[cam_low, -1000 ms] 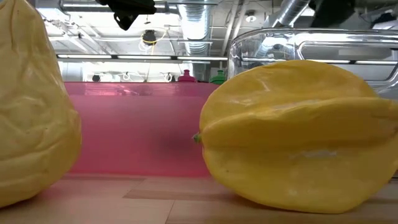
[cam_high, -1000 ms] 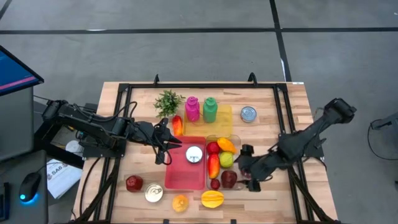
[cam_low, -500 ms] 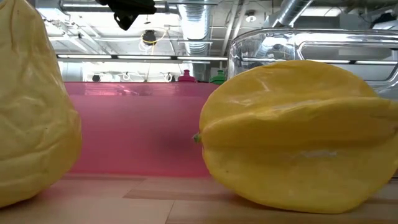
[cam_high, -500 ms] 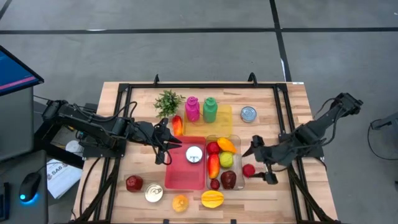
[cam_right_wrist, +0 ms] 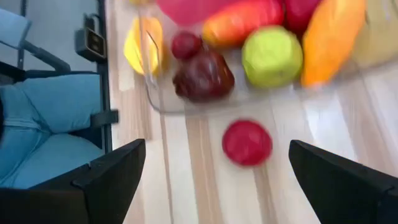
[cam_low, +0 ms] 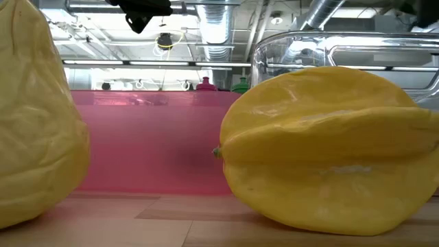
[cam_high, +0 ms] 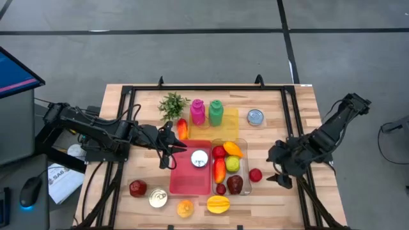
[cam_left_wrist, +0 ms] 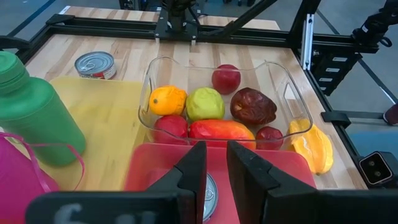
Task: Pick & Place Food Item
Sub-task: Put the pomegranate on the left into the transparent bin
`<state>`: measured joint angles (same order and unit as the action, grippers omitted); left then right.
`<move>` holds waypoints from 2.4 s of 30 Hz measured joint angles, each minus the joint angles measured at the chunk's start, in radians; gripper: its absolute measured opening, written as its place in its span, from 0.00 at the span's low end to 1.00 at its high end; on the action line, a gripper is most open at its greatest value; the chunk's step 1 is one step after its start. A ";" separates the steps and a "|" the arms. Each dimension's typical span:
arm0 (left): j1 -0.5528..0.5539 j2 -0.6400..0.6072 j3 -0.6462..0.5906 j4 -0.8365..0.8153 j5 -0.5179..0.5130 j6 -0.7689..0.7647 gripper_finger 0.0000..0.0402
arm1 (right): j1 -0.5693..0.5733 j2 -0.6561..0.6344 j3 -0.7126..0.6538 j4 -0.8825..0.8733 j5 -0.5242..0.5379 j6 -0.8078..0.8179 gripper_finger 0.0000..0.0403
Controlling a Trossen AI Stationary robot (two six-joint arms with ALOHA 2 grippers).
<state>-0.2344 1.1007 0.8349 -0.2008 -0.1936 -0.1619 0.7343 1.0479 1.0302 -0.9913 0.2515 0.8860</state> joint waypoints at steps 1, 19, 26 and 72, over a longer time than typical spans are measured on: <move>0.000 0.000 0.000 0.000 0.000 0.000 0.13 | 0.011 -0.001 -0.003 -0.006 0.001 0.027 0.97; 0.000 0.000 0.000 0.000 0.000 0.000 0.13 | 0.035 0.226 -0.055 0.008 0.119 -0.003 0.96; 0.000 0.000 0.000 0.000 0.000 0.000 0.13 | 0.019 0.358 -0.055 -0.012 0.135 -0.005 0.96; 0.000 0.000 0.000 0.000 0.000 0.034 0.13 | -0.014 0.527 -0.195 0.271 0.034 -0.110 0.96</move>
<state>-0.2344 1.1007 0.8349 -0.2008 -0.1940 -0.1276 0.7204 1.5753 0.8356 -0.7204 0.2860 0.7756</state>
